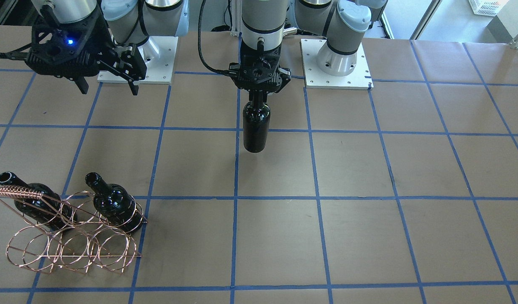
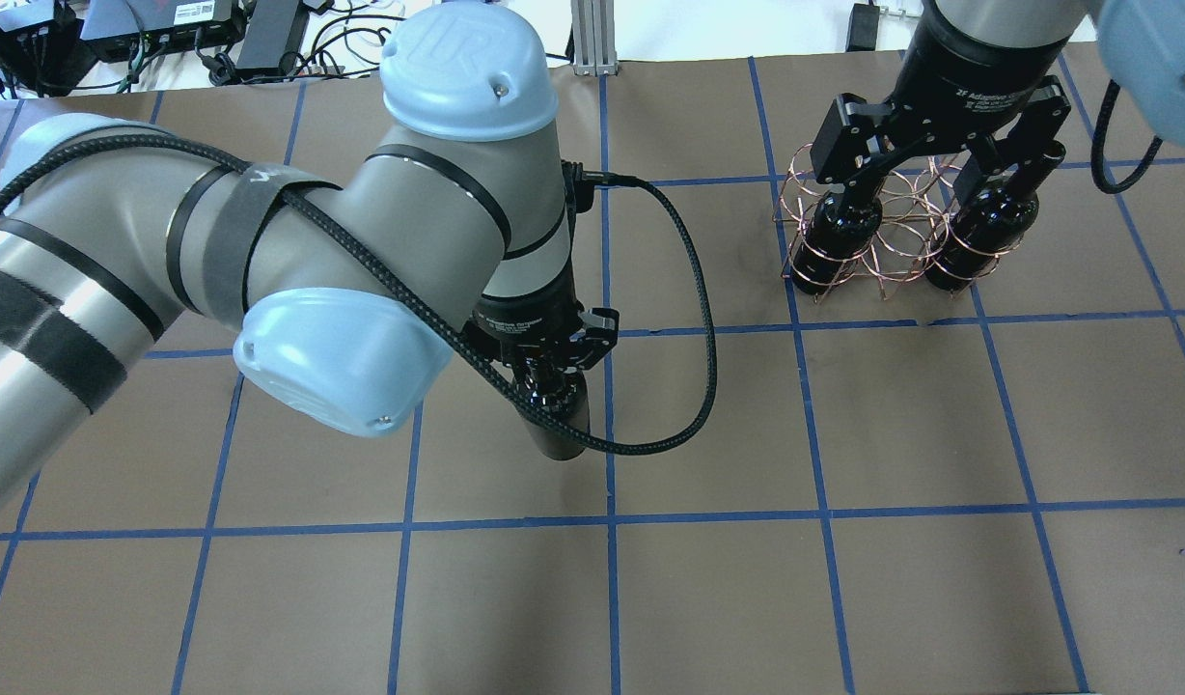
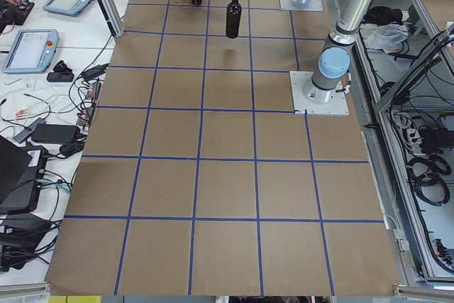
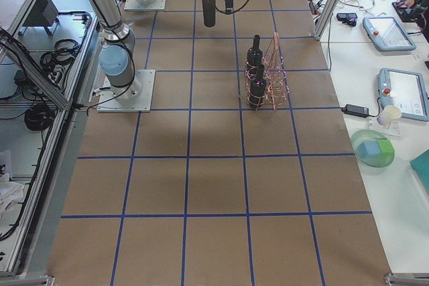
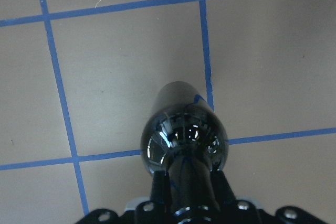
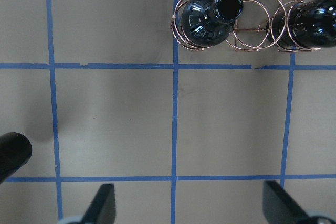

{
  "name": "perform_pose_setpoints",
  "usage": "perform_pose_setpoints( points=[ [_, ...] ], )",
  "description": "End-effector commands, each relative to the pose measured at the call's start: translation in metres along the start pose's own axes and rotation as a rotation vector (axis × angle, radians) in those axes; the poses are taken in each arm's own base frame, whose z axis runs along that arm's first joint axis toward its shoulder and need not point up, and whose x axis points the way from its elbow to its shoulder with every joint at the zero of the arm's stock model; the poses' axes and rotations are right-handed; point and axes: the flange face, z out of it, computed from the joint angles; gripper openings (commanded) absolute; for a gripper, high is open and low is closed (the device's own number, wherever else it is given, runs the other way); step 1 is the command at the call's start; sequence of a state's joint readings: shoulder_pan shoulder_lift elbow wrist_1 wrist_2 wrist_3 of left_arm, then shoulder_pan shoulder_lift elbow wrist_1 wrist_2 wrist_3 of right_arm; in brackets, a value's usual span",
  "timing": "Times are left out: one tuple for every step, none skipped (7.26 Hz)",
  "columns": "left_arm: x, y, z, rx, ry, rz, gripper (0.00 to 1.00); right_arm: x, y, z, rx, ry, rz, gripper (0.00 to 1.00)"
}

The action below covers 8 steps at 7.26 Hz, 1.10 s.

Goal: Place wine into wine basket
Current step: 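Lift the bottle and carry it toward the table center with left gripper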

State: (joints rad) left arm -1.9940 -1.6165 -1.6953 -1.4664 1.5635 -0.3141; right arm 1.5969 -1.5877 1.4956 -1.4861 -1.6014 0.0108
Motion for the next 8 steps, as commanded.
perform_pose_setpoints(
  points=[
    [0.005,0.006,0.013,-0.026,0.0,0.004,0.0,-0.001,0.0,0.0,0.0,0.0,-0.002,1.0],
    [0.015,0.009,0.015,-0.038,0.034,0.019,0.0,0.0,0.0,0.0,-0.001,0.0,0.0,1.0],
    [0.02,0.007,0.02,-0.043,0.034,0.025,0.0,0.0,0.0,0.0,-0.001,0.0,0.0,1.0],
    [0.019,0.008,0.024,-0.05,0.026,0.031,0.0,-0.001,0.0,0.0,-0.001,0.0,-0.002,1.0],
    [0.017,0.01,0.029,-0.059,0.02,0.032,0.0,-0.001,0.0,0.0,-0.001,0.0,-0.002,1.0],
    [0.017,0.011,0.033,-0.065,0.02,0.032,0.0,-0.001,0.0,0.0,-0.001,0.0,-0.002,1.0],
    [0.018,0.011,0.034,-0.068,0.022,0.032,0.0,-0.001,0.0,0.0,-0.001,-0.001,-0.002,1.0],
    [0.019,0.006,0.036,-0.055,0.031,0.029,0.0,0.0,0.0,0.0,-0.001,0.0,0.0,1.0]
  ],
)
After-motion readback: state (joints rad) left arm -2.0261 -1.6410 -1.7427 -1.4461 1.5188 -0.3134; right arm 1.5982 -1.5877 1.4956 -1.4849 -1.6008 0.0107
